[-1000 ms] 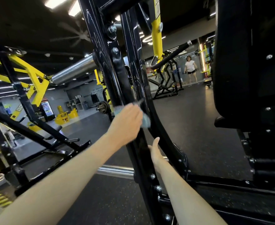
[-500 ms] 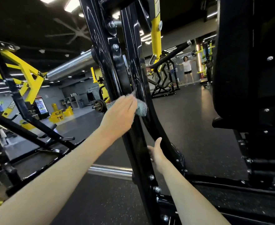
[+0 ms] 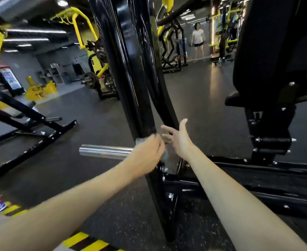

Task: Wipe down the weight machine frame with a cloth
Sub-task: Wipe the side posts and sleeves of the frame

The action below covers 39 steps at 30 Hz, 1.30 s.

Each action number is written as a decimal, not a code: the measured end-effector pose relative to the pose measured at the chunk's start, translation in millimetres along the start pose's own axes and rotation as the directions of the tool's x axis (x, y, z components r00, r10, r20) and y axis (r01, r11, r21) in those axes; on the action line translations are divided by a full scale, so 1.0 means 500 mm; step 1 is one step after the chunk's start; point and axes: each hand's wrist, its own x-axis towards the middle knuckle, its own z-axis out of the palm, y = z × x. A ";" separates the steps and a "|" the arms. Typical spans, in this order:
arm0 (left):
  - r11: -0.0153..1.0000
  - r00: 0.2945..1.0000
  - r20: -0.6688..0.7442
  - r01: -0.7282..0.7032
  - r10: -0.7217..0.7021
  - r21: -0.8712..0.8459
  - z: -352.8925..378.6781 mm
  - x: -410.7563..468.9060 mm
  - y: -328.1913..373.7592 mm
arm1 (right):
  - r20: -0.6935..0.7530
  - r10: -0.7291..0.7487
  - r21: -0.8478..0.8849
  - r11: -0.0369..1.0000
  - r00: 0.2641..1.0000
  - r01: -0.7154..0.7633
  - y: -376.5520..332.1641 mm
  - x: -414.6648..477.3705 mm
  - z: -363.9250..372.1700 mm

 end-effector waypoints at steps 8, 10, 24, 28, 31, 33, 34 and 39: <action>0.975 0.954 -0.212 0.221 -0.210 0.028 0.005 0.081 -0.042 | -0.111 0.074 -0.104 0.991 0.991 -0.086 0.100 -0.033 -0.041; 0.995 0.987 -0.140 0.090 -0.085 0.032 0.038 0.064 0.042 | -0.132 0.066 -0.142 0.986 0.989 -0.085 0.115 -0.033 -0.046; 0.996 0.977 -0.196 -0.085 0.083 0.000 0.082 -0.089 0.170 | -0.026 0.021 -0.741 0.670 0.999 -0.033 0.204 -0.094 -0.026; 0.989 0.993 -0.039 -0.103 0.108 0.107 0.032 -0.066 0.181 | -0.055 -0.017 -0.796 0.604 0.998 -0.033 0.201 -0.097 -0.031; 0.960 0.987 0.047 -0.158 0.151 0.231 0.033 -0.114 0.182 | -0.081 -0.058 -0.810 0.586 0.995 -0.032 0.207 -0.092 -0.029; 0.932 0.986 0.039 -0.165 0.161 0.321 0.043 -0.115 0.179 | -0.089 -0.055 -0.798 0.601 0.995 -0.039 0.206 -0.091 -0.028; 0.930 0.987 0.015 -0.153 0.158 0.335 0.044 -0.096 0.177 | -0.091 -0.046 -0.788 0.614 0.995 -0.044 0.202 -0.094 -0.028; 0.990 0.993 0.071 -0.103 0.096 0.097 0.018 -0.053 0.188 | -0.098 -0.012 -0.748 0.660 0.995 -0.066 0.200 -0.094 -0.033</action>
